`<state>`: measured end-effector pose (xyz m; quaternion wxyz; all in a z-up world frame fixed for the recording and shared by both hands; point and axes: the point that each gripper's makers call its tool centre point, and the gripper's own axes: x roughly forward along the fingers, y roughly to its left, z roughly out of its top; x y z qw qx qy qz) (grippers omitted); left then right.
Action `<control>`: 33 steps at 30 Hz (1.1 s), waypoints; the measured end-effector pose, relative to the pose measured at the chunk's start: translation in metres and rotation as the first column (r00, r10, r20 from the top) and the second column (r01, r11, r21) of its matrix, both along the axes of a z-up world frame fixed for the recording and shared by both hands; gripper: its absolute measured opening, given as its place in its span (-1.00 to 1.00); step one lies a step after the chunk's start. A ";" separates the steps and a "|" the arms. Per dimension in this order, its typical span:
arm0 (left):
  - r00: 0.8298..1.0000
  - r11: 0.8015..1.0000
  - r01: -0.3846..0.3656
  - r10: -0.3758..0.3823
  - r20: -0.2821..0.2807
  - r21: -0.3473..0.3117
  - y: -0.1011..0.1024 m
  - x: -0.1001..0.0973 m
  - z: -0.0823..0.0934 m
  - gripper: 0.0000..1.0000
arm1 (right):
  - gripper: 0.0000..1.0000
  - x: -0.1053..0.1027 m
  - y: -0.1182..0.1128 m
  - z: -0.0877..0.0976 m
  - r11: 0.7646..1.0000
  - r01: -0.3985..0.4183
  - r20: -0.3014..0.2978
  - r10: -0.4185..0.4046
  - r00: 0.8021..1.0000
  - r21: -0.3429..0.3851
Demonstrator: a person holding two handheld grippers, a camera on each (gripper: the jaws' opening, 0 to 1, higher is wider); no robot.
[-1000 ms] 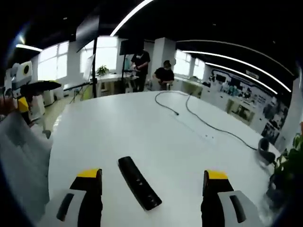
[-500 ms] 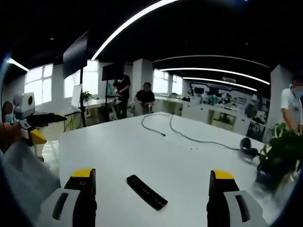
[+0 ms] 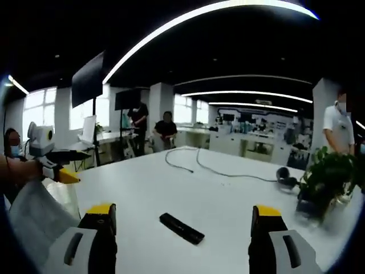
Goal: Press the specified remote control buttons in sequence, fully releasing each button before pressing the next.
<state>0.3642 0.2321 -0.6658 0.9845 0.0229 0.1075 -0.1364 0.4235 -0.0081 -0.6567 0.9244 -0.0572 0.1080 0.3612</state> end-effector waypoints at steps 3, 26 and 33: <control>1.000 1.000 -0.011 0.011 0.003 -0.002 0.002 0.000 0.001 1.00 | 0.96 -0.014 -0.007 0.003 1.000 0.019 0.006 -0.019 1.000 0.014; 0.997 0.997 -0.073 0.074 -0.021 0.040 0.011 -0.001 -0.004 1.00 | 0.94 -0.064 -0.026 -0.012 0.998 0.021 -0.005 -0.021 1.000 -0.067; 0.994 0.995 -0.072 0.077 -0.084 0.066 0.017 0.001 -0.019 1.00 | 0.91 -0.058 -0.031 -0.014 0.994 0.077 -0.014 -0.078 0.997 -0.084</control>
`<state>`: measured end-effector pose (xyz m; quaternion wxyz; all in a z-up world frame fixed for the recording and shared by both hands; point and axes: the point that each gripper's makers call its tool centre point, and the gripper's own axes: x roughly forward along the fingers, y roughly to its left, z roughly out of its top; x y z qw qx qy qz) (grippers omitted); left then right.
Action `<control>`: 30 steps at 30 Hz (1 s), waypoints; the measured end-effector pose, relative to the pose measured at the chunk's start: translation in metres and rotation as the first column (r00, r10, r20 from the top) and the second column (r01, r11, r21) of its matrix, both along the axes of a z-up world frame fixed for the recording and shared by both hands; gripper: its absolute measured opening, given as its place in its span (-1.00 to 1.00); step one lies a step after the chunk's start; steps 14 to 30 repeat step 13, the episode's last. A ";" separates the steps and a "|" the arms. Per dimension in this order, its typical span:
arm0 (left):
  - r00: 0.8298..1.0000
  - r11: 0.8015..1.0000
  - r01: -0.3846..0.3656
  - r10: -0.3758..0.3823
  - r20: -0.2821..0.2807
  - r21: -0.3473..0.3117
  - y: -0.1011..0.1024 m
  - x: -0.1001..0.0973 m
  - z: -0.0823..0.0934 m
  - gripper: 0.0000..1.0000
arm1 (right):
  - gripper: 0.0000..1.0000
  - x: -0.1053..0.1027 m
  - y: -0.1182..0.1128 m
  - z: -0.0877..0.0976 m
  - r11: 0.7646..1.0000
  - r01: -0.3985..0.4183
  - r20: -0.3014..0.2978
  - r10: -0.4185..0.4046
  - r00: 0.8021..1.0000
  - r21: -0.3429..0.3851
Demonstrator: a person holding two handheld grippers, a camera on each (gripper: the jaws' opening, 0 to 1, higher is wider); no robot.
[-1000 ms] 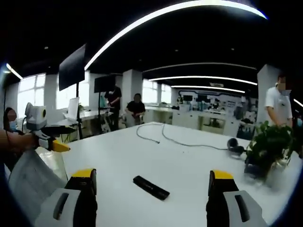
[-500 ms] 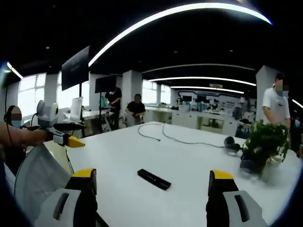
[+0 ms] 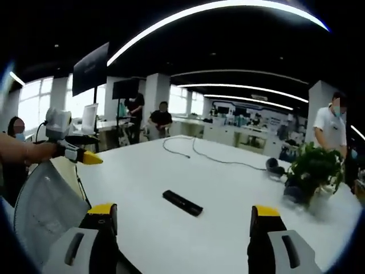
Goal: Press the specified remote control buttons in sequence, fully releasing each button before pressing the next.
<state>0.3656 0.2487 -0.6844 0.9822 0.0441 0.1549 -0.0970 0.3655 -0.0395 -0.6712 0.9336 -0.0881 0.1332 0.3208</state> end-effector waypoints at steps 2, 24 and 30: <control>1.000 1.000 0.010 -0.010 -0.003 0.014 0.000 -0.001 -0.001 1.00 | 0.89 0.002 -0.003 0.001 1.000 0.030 0.000 -0.030 1.000 0.005; 0.999 0.999 0.033 -0.033 0.006 0.006 0.000 0.000 -0.002 0.99 | 0.84 0.009 -0.017 -0.001 0.989 0.142 0.009 -0.141 0.990 -0.040; 0.999 0.999 0.033 -0.033 0.006 0.006 0.000 0.000 -0.002 0.99 | 0.84 0.009 -0.017 -0.001 0.989 0.142 0.009 -0.141 0.990 -0.040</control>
